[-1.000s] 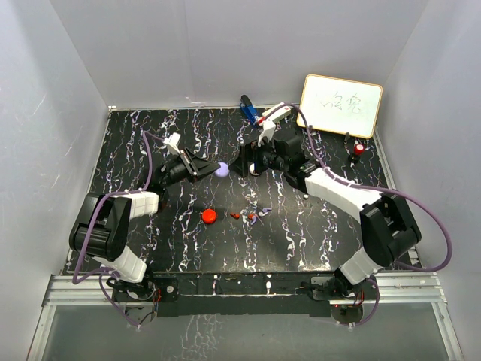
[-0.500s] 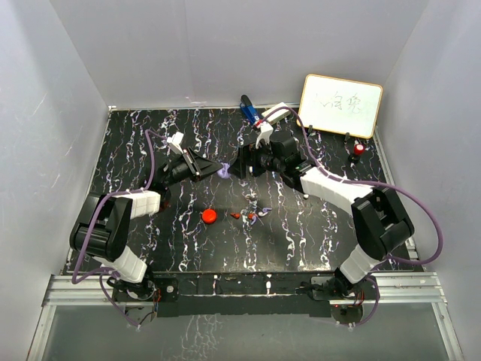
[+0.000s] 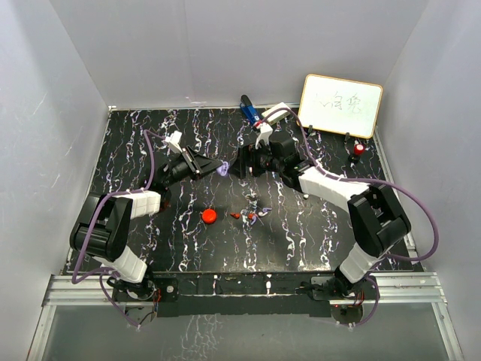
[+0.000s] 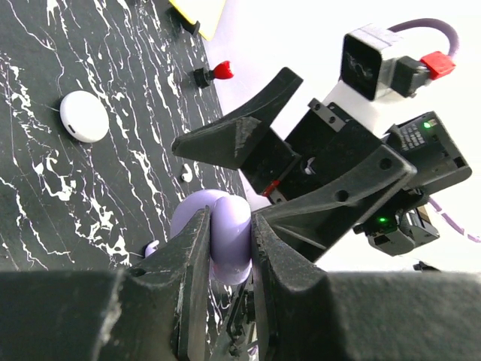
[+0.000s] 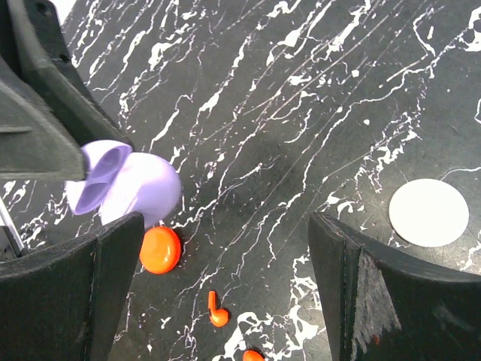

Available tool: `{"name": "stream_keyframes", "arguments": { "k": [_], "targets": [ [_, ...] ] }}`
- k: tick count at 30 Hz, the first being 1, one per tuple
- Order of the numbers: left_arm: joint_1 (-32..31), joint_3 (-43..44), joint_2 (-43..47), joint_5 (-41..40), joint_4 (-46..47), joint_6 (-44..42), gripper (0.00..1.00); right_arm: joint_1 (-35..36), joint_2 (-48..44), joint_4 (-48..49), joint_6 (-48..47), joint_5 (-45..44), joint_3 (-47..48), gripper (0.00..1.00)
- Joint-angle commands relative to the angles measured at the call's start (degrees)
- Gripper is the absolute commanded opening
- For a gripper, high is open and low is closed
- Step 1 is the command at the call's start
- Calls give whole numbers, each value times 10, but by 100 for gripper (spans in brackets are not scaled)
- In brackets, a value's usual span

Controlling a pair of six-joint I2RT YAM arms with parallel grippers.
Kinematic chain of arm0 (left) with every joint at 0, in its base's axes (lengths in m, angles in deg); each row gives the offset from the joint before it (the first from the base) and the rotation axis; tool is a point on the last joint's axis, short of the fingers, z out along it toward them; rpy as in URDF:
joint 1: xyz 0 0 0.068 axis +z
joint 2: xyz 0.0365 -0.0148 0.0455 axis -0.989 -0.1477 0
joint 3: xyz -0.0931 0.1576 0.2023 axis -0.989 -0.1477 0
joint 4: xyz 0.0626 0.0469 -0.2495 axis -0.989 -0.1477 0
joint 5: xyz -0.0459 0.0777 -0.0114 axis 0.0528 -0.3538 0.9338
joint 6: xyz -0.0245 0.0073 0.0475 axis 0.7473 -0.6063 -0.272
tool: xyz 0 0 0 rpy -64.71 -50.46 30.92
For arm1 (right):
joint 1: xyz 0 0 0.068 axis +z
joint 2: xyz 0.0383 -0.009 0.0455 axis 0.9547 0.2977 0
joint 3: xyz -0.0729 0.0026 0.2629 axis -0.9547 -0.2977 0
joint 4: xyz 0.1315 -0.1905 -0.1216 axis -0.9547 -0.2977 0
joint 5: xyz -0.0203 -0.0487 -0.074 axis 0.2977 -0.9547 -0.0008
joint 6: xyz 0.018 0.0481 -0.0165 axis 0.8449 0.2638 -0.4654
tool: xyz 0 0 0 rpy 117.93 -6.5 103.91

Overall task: Insert the wireless bluetooth earbuds into the charging case
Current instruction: Open the charging case.

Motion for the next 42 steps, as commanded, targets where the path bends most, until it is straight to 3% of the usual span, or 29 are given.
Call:
{"name": "stream_keyframes", "arguments": {
  "k": [1, 15, 23, 35, 38, 42],
  "targets": [
    [-26, 21, 26, 41, 56, 23, 0, 8, 17, 33, 6, -6, 20, 89],
    [-37, 10, 27, 29, 58, 30, 0, 8, 9, 46, 9, -9, 21, 90],
    [-33, 25, 38, -50, -26, 29, 0, -1, -23, -1, 22, -94, -17, 91],
    [-2, 3, -61, -49, 152, 166, 0, -11, -122, -119, -7, -185, -80, 91],
    [-2, -11, -77, -38, 189, 180, 0, -10, -128, -163, -15, -192, -77, 85],
    [-1, -25, -65, -39, 169, 170, 0, 12, -132, -206, -22, -205, -77, 76]
  ]
}}
